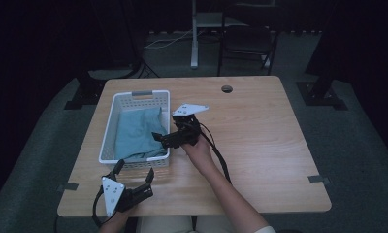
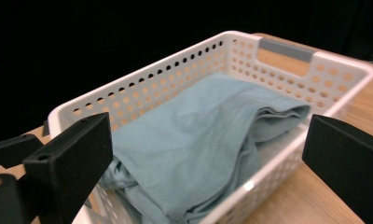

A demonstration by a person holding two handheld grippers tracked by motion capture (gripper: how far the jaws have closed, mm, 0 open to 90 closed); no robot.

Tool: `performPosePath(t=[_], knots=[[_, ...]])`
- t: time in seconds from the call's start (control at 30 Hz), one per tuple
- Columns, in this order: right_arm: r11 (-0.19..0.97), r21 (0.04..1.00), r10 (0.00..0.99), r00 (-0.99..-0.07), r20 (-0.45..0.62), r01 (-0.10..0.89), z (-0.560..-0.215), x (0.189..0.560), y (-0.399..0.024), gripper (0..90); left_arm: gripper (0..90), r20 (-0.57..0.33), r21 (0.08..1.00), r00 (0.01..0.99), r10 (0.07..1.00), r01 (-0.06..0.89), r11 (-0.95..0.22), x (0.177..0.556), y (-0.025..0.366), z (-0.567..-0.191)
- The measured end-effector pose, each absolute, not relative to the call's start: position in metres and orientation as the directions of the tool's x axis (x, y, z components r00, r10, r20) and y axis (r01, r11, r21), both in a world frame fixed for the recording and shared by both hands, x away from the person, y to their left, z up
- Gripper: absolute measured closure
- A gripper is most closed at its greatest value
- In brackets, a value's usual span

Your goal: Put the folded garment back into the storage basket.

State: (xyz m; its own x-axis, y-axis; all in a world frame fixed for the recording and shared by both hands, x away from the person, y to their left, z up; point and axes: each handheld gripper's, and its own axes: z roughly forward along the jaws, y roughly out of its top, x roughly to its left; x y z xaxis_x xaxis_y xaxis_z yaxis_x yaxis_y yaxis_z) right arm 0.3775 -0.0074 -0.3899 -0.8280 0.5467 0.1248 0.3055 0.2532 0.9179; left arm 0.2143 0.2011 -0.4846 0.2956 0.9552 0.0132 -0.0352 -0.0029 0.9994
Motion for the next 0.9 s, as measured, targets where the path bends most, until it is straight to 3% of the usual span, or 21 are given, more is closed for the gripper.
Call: performPosePath(t=[0.9], knots=[[0.195, 0.932, 0.620, -0.775, 0.125, 0.306, -0.380, 0.344, -0.089, 2.0, 3.4, 0.012, 0.999, 0.296, 0.955, -0.034, -0.002, 0.214, 0.201, -0.485]])
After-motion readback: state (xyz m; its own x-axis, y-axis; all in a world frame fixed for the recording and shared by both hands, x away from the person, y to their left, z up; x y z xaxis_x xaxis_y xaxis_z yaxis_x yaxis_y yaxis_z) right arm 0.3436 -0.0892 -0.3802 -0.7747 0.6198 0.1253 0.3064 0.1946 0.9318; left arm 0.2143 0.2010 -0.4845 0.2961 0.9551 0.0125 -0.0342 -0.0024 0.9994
